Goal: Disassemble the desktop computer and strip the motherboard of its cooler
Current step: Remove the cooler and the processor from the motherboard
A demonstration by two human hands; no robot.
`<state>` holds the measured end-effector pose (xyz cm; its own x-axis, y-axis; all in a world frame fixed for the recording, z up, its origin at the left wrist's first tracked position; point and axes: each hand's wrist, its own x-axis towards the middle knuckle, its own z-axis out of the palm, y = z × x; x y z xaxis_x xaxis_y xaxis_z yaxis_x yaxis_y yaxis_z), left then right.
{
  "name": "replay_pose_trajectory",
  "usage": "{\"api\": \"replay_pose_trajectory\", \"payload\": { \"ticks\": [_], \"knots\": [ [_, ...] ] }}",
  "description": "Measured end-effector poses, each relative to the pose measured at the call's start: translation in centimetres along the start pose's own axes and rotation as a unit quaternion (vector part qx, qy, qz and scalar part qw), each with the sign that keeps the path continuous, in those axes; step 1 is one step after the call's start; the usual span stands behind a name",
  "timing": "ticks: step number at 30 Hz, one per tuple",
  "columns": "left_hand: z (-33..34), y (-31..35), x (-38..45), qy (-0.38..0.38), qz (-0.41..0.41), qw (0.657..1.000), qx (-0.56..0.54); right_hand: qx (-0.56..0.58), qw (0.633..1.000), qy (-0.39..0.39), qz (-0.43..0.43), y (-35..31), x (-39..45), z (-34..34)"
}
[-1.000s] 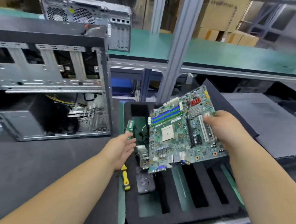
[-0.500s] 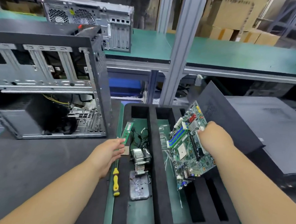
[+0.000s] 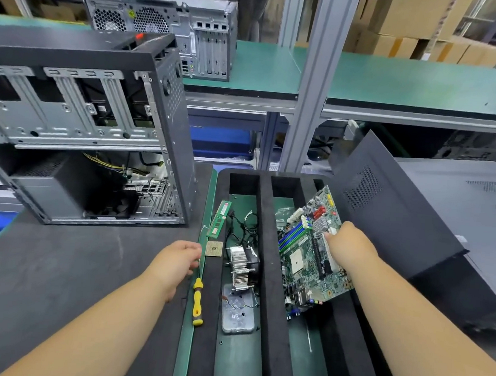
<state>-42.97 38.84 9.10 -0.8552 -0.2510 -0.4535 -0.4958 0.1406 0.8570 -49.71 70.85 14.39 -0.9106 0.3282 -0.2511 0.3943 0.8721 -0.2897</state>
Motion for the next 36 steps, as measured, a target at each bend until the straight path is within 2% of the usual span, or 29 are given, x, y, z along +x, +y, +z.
{"api": "replay_pose_trajectory", "payload": {
  "ticks": [4,8,11,14,17,22,26,30,36],
  "knots": [
    [0.1,-1.0,0.0,0.032,0.014,0.984,0.177,0.003,1.000,0.008,0.014,0.4,0.5,0.6],
    [0.4,-1.4,-0.4,0.050,0.019,0.928,0.368,0.019,0.998,-0.022,0.049,0.3,1.0,0.3],
    [1.0,-1.6,-0.6,0.049,0.014,0.899,0.436,0.037,0.998,-0.022,0.055,0.0,1.1,0.3],
    [1.7,-1.8,-0.8,0.051,0.031,0.882,0.468,0.018,0.998,-0.038,0.048,-0.4,0.8,0.2],
    [2.1,-2.0,-0.7,0.056,0.049,0.866,0.494,0.060,0.997,-0.043,0.022,-0.8,0.0,0.2],
    [1.5,-2.0,-0.3,0.064,0.052,0.880,0.467,0.111,0.991,-0.045,-0.053,-2.5,-3.0,0.7],
    [-0.6,-2.3,-0.7,0.054,0.084,0.937,0.336,0.186,0.973,-0.076,-0.114,-5.8,-6.3,2.1],
    [-4.9,-3.0,-2.4,0.039,0.131,0.971,0.195,0.250,0.948,-0.123,-0.155,-10.2,-10.2,4.3],
    [-13.8,-5.6,-7.3,0.055,0.182,0.972,0.141,0.319,0.904,-0.186,-0.217,-18.2,-18.7,9.1]
  ]
}}
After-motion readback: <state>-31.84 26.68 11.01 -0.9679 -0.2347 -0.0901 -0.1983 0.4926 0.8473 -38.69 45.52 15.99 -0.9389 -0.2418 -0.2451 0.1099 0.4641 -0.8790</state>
